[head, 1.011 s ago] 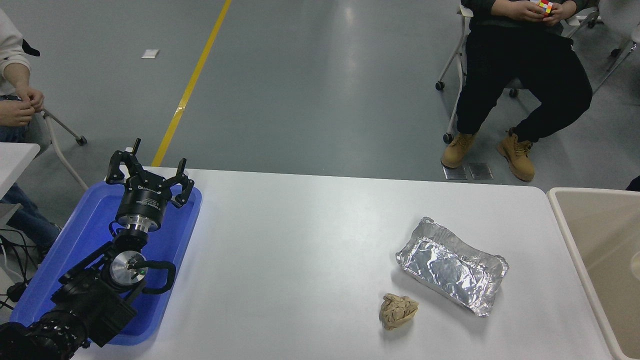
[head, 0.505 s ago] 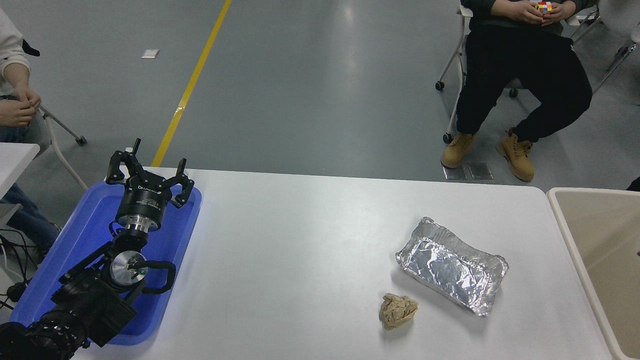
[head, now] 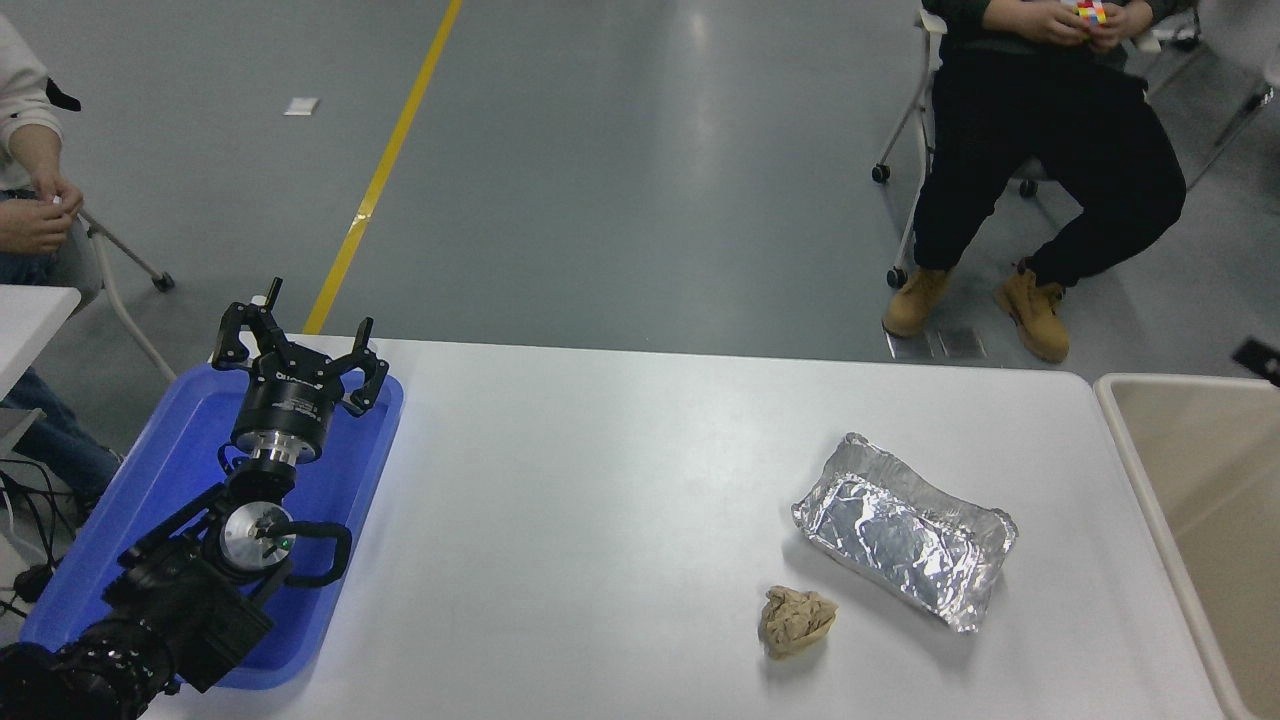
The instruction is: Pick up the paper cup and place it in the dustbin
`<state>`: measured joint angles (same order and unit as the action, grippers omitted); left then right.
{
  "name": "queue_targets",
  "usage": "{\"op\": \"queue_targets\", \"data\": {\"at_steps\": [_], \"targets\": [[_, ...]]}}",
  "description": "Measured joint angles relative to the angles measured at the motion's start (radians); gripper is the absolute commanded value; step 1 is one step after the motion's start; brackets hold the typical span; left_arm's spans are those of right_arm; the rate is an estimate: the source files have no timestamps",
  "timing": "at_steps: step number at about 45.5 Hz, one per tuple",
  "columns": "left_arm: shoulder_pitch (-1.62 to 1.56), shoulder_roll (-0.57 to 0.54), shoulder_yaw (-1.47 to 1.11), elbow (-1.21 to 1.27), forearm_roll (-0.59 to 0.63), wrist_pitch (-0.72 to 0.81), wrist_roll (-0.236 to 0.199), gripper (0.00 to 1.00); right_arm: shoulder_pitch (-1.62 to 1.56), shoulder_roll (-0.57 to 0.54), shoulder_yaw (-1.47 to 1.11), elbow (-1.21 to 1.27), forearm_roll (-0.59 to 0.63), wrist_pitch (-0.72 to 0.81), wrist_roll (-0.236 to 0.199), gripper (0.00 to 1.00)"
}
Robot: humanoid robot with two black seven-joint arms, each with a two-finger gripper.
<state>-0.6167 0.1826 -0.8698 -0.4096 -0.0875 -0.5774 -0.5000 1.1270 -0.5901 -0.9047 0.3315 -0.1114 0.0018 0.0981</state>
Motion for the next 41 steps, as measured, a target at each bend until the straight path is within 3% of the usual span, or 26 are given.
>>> {"op": "queue_targets", "data": {"at_steps": [16, 41], "targets": [[0.0, 0.0, 0.0, 0.0, 0.0, 0.0, 0.0, 1.0, 0.361, 0.136, -0.203, 0.18, -0.001, 0.12, -0.002, 1.0], [0.0, 0.0, 0.0, 0.0, 0.0, 0.0, 0.0, 1.0, 0.772, 0.229, -0.254, 0.49, -0.057, 0.563, -0.003, 1.0]]}}
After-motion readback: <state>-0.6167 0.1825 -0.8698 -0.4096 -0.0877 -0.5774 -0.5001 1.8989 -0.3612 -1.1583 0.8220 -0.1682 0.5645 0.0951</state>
